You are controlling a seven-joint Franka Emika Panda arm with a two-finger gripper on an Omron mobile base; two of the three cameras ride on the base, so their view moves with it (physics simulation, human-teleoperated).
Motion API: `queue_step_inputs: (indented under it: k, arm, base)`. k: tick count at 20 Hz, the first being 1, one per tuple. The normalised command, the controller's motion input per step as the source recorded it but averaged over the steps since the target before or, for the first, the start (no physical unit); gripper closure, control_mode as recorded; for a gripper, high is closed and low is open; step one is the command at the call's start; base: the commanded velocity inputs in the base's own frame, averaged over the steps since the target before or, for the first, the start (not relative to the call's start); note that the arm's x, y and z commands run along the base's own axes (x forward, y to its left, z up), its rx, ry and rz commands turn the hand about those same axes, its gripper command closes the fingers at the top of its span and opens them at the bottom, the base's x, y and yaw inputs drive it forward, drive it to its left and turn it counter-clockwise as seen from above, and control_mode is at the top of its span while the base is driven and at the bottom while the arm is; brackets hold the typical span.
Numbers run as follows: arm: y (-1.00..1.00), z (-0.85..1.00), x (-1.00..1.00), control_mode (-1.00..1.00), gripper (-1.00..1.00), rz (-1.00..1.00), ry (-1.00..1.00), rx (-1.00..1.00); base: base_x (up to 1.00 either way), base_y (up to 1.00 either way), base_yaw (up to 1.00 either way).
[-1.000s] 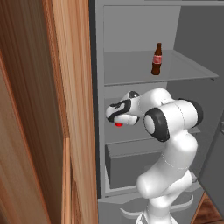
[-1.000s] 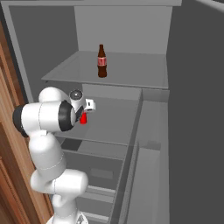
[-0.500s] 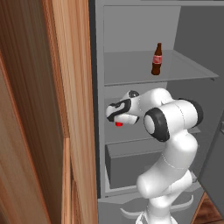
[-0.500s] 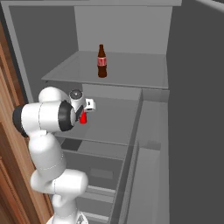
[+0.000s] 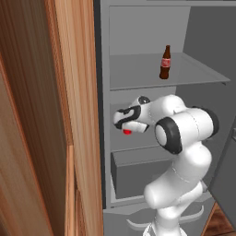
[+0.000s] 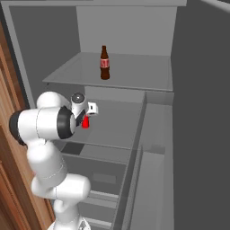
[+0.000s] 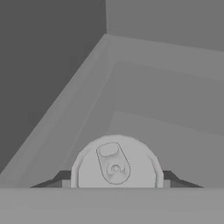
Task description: Open the fridge, grab two sodas, and place both sodas inside the bowl with ice on the dining counter.
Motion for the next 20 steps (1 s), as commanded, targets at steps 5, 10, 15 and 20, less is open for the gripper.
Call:
queue_step_inputs:
  k: [5, 10, 15, 20]
  arm:
    - [-0.38, 0.04, -0.71, -1.00, 1.00, 0.00, -0.02, 0.03]
    - [-0.46, 0.50, -0.90, -1.00, 1.00, -0.03, -0.01, 0.01]
    - [-0.43, 0.88, -0.76, -1.00, 1.00, -0.08, 0.08, 0.00]
    - [-0.53, 0.99, -0.71, -1.00, 1.00, -0.15, 0.20, 0.00]
  base:
    - [0.00, 0.00, 0.00]
    - [0.00, 0.00, 0.00]
    - [0.00, 0.00, 0.00]
    - [0.00, 0.00, 0.00]
